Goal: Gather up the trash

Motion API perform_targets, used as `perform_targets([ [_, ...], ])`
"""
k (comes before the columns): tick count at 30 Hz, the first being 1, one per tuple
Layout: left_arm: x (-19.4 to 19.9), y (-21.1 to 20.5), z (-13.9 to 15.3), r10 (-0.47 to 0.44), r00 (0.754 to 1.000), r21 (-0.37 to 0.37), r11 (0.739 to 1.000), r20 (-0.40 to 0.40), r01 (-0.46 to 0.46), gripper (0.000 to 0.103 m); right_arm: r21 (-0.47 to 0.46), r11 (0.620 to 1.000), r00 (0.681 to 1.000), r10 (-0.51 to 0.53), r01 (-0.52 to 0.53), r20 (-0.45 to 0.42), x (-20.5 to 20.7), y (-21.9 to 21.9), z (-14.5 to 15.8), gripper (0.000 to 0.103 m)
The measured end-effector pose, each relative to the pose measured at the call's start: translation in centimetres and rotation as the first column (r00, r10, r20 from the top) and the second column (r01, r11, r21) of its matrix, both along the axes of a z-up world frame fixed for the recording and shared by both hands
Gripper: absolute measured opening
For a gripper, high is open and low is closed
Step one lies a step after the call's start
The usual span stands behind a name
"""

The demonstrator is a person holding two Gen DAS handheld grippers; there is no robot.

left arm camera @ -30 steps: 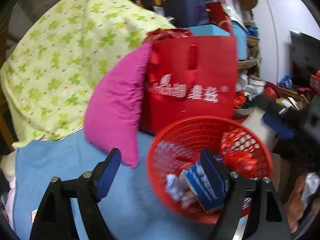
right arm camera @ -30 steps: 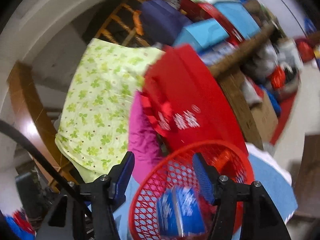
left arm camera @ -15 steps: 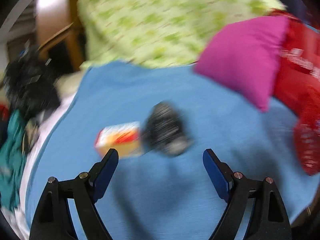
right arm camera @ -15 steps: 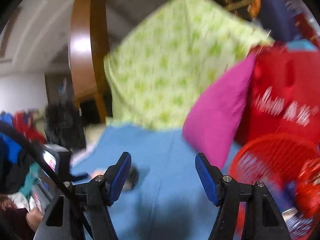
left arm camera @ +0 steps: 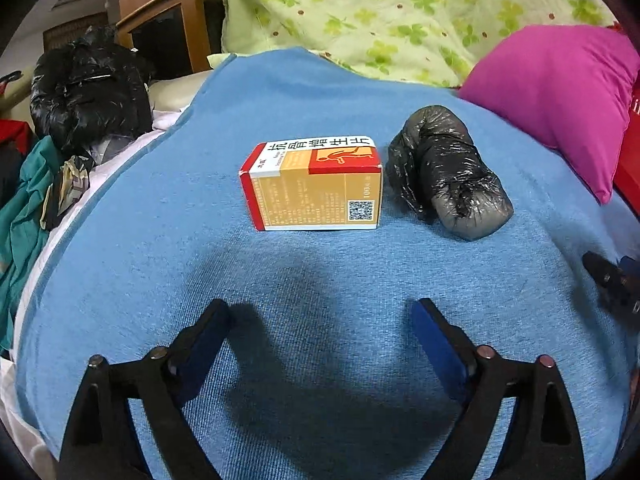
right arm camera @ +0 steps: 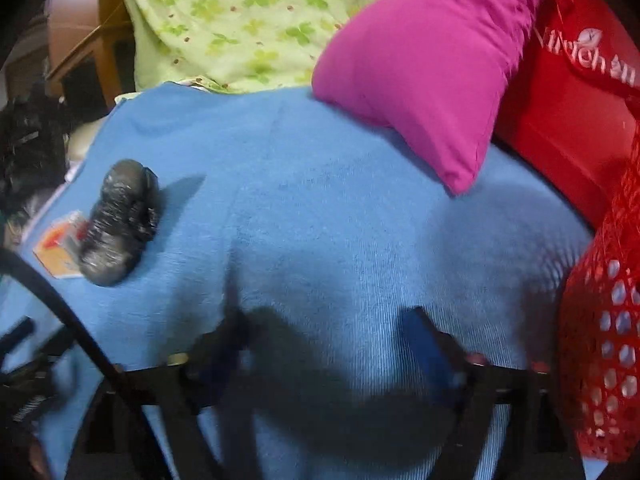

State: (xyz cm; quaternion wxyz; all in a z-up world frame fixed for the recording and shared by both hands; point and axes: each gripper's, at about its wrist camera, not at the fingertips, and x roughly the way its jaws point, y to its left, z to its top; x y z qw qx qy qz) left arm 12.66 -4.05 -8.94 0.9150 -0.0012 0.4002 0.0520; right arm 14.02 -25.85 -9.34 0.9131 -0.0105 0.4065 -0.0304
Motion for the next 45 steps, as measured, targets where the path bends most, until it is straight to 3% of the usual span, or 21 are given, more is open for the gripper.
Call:
perform_targets([
  [2, -0.3, 0.4, 0.0, -0.002, 1.0, -0.027, 1.0, 0.004, 0.002, 0.097, 0.004, 1.0, 1.0, -0.024, 0.024, -0.005, -0.1, -0.5, -0.2, 0.103],
  [14, 0.2, 0.0, 0.0, 0.024, 1.0, -0.012, 1.0, -0.012, -0.024, 0.103, 0.031, 0.999, 1.0, 0.014, -0.015, 0.023, -0.6, -0.9, -0.2, 0.103],
  [22, 0.3, -0.6, -0.1, 0.05, 0.999, 0.037, 0.998, -0.002, -0.05, 0.103, 0.03, 0.999, 1.0, 0.014, -0.015, 0.024, -0.8, -0.9, -0.2, 0.103],
  [35, 0.0, 0.0, -0.3, 0.035, 0.999, -0.006, 0.999, 0.039, -0.035, 0.103, 0.03, 0.999, 1.0, 0.015, -0.015, 0.024, -0.7, -0.9, -0.3, 0.103],
  [40, -0.2, 0.7, -0.5, 0.009, 0.998, -0.054, 0.999, 0.059, -0.006, 0.103, 0.018, 1.0, 0.999, -0.017, 0.016, 0.032, -0.5, -0.6, -0.4, 0.103],
  [42, -0.2, 0.4, -0.6, 0.01, 0.998, -0.037, 0.999, 0.066, -0.008, 0.103, -0.005, 1.0, 0.999, -0.019, 0.019, 0.034, -0.5, -0.2, -0.3, 0.103],
  [45, -0.2, 0.1, -0.7, 0.012, 0.997, -0.023, 1.0, 0.073, -0.01, 0.103, 0.035, 0.999, 0.999, -0.014, 0.013, 0.036, -0.6, -0.7, -0.4, 0.103],
])
